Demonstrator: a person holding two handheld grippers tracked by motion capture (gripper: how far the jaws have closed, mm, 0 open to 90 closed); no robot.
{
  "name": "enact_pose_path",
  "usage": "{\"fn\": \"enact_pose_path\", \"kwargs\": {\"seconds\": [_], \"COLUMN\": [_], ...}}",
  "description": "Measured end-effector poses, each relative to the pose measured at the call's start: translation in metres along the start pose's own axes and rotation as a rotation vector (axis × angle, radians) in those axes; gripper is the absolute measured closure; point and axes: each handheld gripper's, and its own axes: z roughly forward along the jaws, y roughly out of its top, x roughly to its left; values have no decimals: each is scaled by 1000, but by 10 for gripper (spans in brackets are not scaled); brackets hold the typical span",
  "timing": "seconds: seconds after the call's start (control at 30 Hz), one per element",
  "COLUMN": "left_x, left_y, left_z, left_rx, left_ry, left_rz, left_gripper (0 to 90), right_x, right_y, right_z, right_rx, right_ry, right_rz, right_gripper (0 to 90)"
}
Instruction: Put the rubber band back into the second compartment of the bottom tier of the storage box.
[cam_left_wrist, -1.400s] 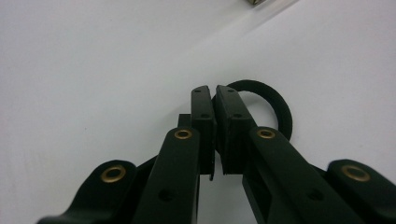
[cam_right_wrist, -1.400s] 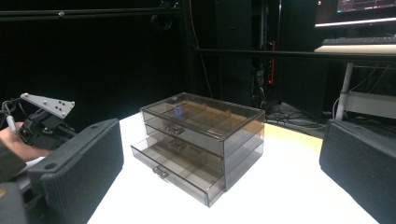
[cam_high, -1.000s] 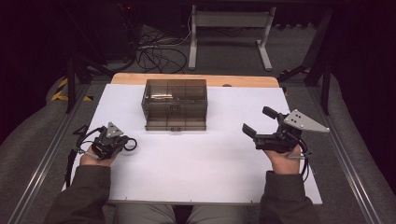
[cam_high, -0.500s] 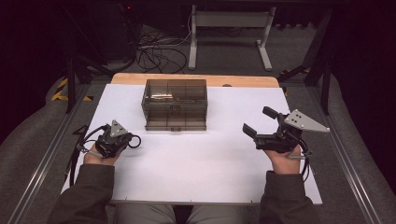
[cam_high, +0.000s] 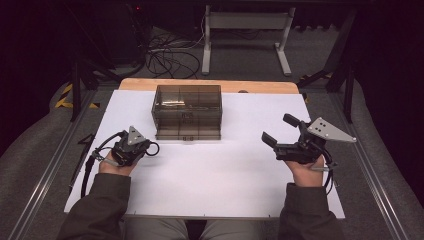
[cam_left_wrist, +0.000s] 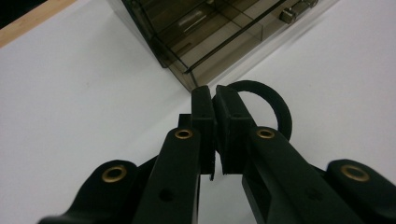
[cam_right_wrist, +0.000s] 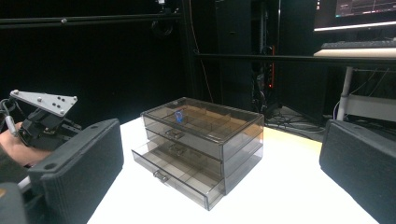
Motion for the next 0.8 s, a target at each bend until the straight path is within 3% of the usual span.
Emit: {"fn": "enact_pose_path", "kwargs": {"seconds": [0.8], "left_x": [-13], "left_y": [30], "left_z": [15], "left_rx": [-56], "left_ry": [-5], "left_rz": [22], "left_gripper": [863], "right_x": [-1], "right_y": [1], "right_z": [-2], "right_rx": [-10], "right_ry": [3], "right_rz": [5], "right_gripper": [4]}}
